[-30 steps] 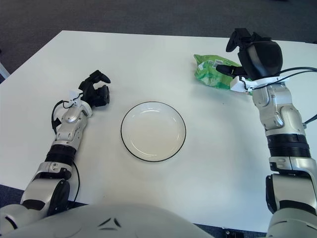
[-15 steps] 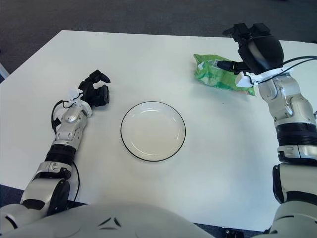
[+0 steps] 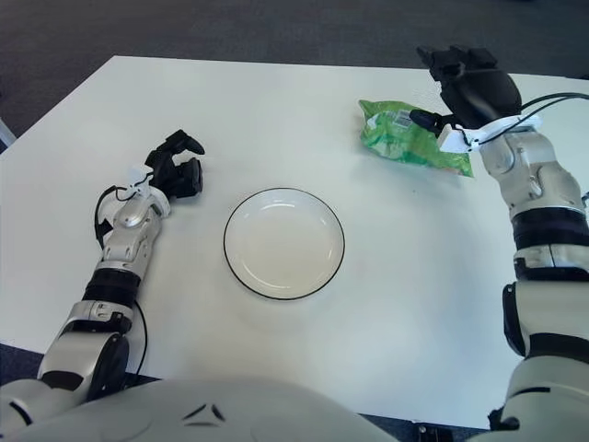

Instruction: Put the snack into the plate.

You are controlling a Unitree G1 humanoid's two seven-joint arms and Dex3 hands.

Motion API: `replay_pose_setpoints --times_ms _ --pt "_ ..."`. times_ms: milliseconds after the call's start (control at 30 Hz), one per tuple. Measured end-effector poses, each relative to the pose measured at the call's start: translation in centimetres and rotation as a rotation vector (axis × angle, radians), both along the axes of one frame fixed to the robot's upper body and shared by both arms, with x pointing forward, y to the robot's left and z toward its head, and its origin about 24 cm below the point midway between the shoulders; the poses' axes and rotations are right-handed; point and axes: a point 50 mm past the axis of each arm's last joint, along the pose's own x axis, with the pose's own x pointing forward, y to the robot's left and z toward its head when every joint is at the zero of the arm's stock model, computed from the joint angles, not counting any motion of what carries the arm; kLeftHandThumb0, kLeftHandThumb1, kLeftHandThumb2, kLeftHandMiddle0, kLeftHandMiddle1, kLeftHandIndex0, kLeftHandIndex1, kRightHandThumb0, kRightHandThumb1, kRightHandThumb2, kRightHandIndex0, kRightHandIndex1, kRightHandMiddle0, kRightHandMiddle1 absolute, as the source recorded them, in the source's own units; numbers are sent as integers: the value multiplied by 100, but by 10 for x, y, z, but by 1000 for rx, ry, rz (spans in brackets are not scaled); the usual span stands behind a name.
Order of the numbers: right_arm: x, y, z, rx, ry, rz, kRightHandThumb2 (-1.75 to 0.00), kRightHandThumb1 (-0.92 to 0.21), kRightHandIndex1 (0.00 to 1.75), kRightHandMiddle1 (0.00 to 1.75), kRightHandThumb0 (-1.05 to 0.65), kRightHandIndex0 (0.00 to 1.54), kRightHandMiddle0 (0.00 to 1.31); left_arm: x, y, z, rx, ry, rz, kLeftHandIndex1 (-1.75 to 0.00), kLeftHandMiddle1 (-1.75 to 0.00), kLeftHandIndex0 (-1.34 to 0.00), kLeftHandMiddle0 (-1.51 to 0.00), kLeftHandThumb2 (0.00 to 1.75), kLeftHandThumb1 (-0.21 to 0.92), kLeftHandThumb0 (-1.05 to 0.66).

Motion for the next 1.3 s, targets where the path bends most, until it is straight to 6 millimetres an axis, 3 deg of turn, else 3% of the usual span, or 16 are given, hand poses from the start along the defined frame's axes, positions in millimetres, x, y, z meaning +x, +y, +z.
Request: replay_pose_setpoints --times_ms 600,900,1300 --pt "22 3 -32 82 144 -94 -108 -92 0 0 -105 0 0 -2 0 1 4 4 1 -175 -175 -57 -119 125 37 -46" --pt "25 5 -53 80 231 -122 -106 -92 0 0 -105 0 0 -3 0 1 6 2 0 -175 -175 -57 -118 125 37 -46" --pt "27 7 -66 90 286 -156 -104 -92 0 0 -105 0 0 -6 1 2 4 8 1 -175 -175 -56 -118 124 38 -46"
